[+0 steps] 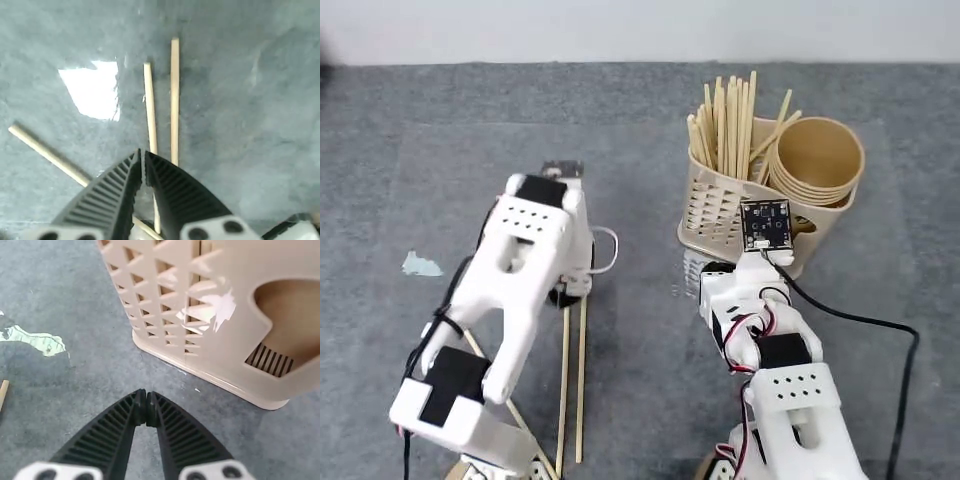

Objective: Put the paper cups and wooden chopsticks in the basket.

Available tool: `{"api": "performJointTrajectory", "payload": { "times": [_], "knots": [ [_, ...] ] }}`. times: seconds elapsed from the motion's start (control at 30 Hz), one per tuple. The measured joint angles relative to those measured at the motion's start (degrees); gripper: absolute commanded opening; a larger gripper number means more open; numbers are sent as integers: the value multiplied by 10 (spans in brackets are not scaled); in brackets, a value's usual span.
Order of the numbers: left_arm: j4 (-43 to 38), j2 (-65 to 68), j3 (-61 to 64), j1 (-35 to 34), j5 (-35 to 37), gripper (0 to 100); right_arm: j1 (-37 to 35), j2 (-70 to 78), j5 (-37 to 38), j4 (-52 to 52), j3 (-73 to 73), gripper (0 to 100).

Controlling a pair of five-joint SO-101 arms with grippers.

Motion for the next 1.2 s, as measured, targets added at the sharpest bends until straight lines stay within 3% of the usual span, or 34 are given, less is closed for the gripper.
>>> {"api": "performJointTrajectory", "payload": {
  "times": [0.23,0.4,0.63,0.7,0.9,1.2],
  "knots": [
    [-95,-2,123,0,-10,16,0,0,0,0,0,9],
    [-114,-21,165,0,-17,16,0,0,0,0,0,9],
    [-112,-205,241,0,-18,17,0,0,0,0,0,9],
    [-115,-264,262,0,-17,50,0,0,0,0,0,9],
    [-171,-297,319,0,-16,285,0,0,0,0,0,9],
    [-277,-197,353,0,4,289,0,0,0,0,0,9]
  ]
}}
